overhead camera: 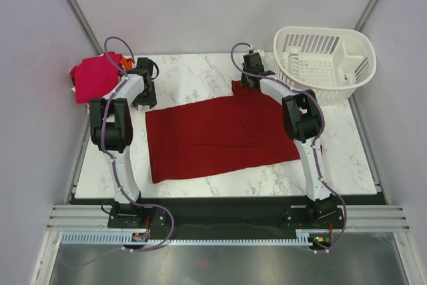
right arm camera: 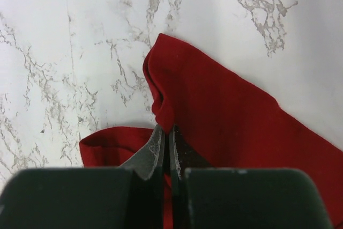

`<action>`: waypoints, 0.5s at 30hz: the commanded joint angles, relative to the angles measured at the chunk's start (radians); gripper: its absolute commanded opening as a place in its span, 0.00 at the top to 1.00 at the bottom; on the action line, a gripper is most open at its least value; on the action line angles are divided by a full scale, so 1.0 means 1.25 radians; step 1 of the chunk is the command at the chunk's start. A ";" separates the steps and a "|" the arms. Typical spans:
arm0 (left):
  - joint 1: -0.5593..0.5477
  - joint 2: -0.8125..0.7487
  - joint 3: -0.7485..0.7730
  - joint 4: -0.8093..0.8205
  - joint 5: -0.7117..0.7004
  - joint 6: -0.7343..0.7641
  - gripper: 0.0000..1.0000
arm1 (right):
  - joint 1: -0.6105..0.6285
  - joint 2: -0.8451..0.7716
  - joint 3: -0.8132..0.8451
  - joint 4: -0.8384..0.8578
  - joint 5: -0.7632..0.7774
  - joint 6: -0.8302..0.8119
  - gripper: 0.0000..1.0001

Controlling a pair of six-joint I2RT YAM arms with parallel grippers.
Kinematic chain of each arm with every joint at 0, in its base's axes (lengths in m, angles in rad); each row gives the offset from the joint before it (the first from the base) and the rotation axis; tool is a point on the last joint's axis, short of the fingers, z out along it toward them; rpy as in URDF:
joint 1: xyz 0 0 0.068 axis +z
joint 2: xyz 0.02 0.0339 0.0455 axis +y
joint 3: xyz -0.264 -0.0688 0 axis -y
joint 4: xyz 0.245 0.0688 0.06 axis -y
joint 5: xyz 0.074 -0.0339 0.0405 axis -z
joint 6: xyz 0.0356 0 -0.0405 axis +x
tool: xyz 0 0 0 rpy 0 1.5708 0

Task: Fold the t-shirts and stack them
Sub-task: Fold the tshirt

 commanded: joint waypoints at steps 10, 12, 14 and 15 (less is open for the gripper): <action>-0.013 0.069 0.022 0.050 0.070 0.045 0.47 | 0.000 0.002 0.003 -0.021 -0.055 -0.008 1.00; -0.013 0.067 0.003 0.052 0.052 0.030 0.47 | -0.001 0.002 0.003 -0.023 -0.054 -0.010 1.00; -0.014 0.068 -0.016 0.057 0.052 0.024 0.49 | -0.002 0.002 0.003 -0.022 -0.055 -0.009 1.00; -0.014 0.068 -0.021 0.058 0.050 0.022 0.50 | -0.001 0.002 0.003 -0.023 -0.056 -0.009 1.00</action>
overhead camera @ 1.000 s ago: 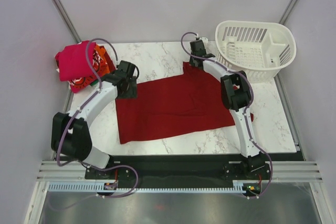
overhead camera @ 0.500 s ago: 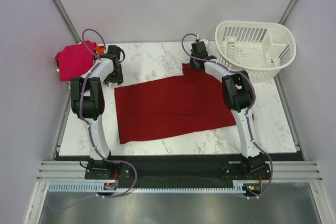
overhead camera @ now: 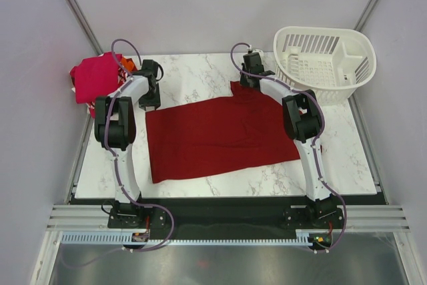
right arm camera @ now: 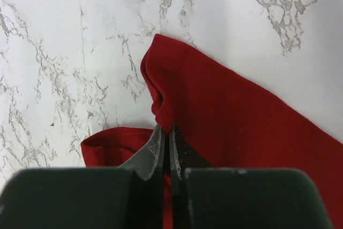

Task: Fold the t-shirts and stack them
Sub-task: Fold the tshirt

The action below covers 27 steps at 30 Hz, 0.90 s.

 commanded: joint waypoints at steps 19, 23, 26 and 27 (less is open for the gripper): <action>-0.035 -0.124 -0.109 0.027 -0.057 -0.017 0.41 | -0.007 0.007 0.008 -0.032 -0.027 -0.006 1.00; -0.035 -0.124 -0.124 0.023 -0.056 -0.054 0.44 | -0.007 0.007 0.009 -0.033 -0.028 -0.007 1.00; -0.034 -0.121 -0.124 0.024 -0.056 -0.073 0.45 | -0.008 0.009 0.010 -0.036 -0.030 -0.007 1.00; -0.035 -0.114 -0.125 0.024 -0.058 -0.075 0.46 | -0.007 0.011 0.011 -0.036 -0.032 -0.007 1.00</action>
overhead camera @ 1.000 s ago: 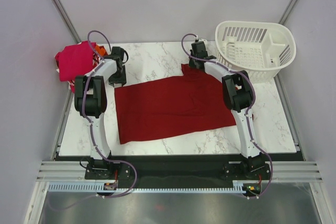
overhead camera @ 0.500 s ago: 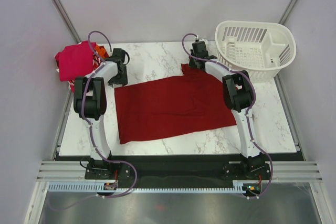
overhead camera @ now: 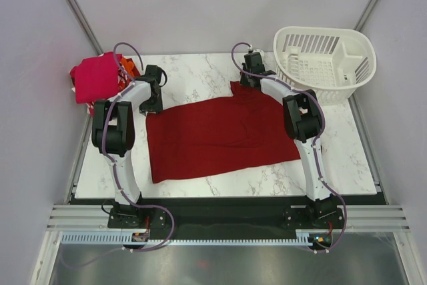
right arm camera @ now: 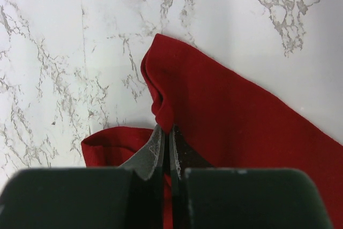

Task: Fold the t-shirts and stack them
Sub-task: Fold the tshirt

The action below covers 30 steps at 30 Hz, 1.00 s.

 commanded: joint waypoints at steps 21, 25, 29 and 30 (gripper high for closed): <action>-0.004 -0.011 0.032 -0.012 -0.024 -0.055 0.98 | -0.004 0.009 0.030 -0.046 -0.043 -0.014 1.00; -0.002 -0.056 0.033 -0.046 -0.010 -0.055 0.98 | -0.003 -0.054 0.022 -0.047 -0.045 -0.021 1.00; -0.002 -0.097 0.012 -0.051 0.063 -0.059 0.98 | -0.004 -0.135 -0.053 -0.047 -0.038 -0.036 1.00; -0.004 -0.103 0.005 -0.054 0.072 -0.059 0.98 | -0.003 -0.169 -0.094 -0.047 -0.037 -0.037 1.00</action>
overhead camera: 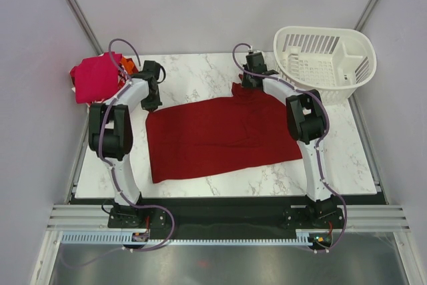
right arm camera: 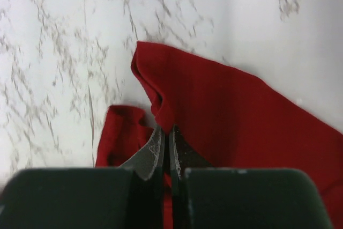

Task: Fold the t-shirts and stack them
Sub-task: Fold the tshirt

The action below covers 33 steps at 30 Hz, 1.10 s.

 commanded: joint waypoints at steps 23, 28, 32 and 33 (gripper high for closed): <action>-0.011 -0.343 -0.261 -0.021 0.099 -0.005 0.98 | 0.037 -0.730 -0.565 -0.097 0.120 0.015 1.00; -0.017 -0.376 -0.299 -0.021 0.110 -0.003 0.98 | 0.046 -0.857 -0.714 -0.111 0.107 0.041 1.00; -0.030 -0.401 -0.331 -0.021 0.120 -0.005 0.98 | 0.052 -0.925 -0.807 -0.127 0.131 0.061 1.00; -0.030 -0.406 -0.336 -0.021 0.125 -0.005 0.98 | 0.051 -0.934 -0.817 -0.127 0.137 0.061 1.00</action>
